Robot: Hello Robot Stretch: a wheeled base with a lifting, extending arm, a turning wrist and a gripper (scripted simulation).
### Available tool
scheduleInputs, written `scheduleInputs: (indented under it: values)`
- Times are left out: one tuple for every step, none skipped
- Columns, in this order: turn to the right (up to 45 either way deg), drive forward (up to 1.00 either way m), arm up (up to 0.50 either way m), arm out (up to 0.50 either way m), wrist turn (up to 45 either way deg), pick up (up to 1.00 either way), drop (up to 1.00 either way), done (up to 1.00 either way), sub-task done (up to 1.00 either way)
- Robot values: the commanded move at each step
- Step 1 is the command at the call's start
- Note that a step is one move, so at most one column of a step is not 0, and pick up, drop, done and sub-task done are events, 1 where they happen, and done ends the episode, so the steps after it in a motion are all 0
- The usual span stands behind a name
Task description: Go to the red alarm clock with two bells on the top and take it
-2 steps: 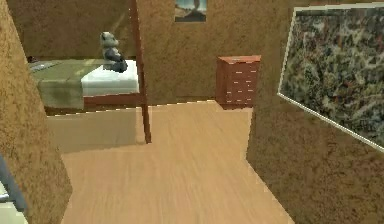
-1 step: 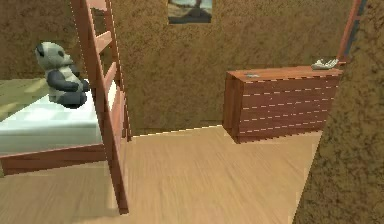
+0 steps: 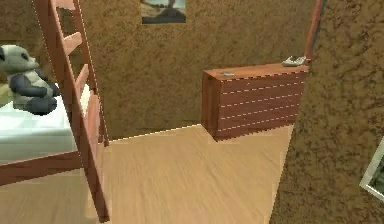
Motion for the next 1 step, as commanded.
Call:
scheduleInputs:
  values:
    - [0.0, 0.9, 0.0, 0.0, 0.0, 0.0, 0.0, 0.0, 0.0]
